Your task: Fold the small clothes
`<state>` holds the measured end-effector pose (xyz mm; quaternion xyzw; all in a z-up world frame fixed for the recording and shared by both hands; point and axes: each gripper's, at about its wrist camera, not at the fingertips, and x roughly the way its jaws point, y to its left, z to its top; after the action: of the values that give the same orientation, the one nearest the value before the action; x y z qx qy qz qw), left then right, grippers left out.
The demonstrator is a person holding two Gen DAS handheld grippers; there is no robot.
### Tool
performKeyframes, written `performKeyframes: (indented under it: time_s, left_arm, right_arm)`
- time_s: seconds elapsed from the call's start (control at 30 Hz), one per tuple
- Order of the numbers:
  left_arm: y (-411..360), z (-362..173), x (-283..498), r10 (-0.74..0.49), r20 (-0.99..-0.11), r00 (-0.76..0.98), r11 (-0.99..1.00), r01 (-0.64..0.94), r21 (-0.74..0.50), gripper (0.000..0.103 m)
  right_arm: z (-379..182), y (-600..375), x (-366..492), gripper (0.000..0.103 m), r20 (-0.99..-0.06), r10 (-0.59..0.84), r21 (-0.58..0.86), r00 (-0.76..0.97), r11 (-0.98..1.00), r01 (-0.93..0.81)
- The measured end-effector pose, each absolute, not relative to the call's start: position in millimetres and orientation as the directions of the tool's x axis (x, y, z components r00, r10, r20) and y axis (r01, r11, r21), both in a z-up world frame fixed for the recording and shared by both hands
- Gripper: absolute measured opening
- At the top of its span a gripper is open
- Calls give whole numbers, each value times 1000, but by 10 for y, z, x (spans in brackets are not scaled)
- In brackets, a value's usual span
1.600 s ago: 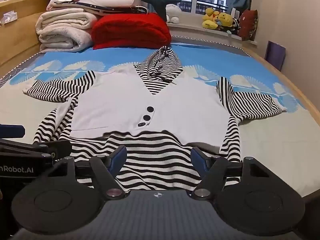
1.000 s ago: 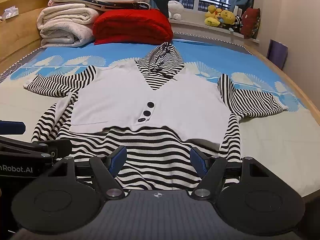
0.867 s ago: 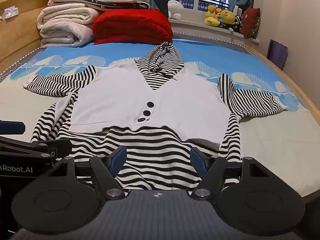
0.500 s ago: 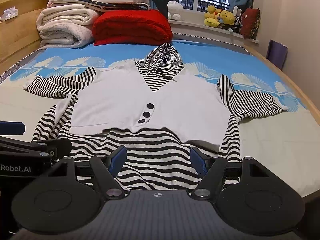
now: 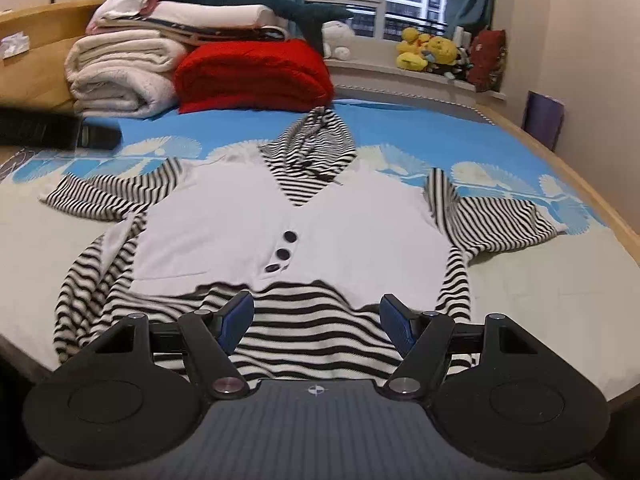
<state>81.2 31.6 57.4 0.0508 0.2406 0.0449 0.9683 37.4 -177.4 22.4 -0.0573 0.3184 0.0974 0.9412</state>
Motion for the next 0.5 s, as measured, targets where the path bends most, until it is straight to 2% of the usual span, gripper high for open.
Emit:
performKeyframes:
  time_s: [0.07, 0.17, 0.23, 0.27, 0.37, 0.5]
  left_arm:
    - [504, 583, 1058, 141, -447, 883, 987, -92, 129, 96]
    - [854, 486, 1396, 183, -461, 868, 982, -139, 128, 77]
    - [1148, 380, 1574, 202, -500, 842, 979, -175, 102, 54]
    - [1292, 333, 1641, 211, -524, 825, 977, -201, 77, 50]
    - [1599, 242, 1723, 230, -552, 802, 965, -261, 24, 48]
    - [1686, 170, 1864, 230, -560, 796, 970, -232, 68, 50]
  right_arm:
    - [210, -1793, 426, 70, -622, 137, -39, 771, 978, -205]
    - [223, -1800, 480, 58, -619, 121, -43, 776, 981, -187]
    - [266, -1807, 536, 58, -613, 115, -36, 781, 984, -173]
    - [299, -1801, 566, 58, -612, 108, -48, 783, 984, -174]
    - [420, -1747, 723, 61, -601, 120, -69, 790, 977, -201]
    - [525, -1620, 1151, 61, -591, 142, -86, 794, 967, -238]
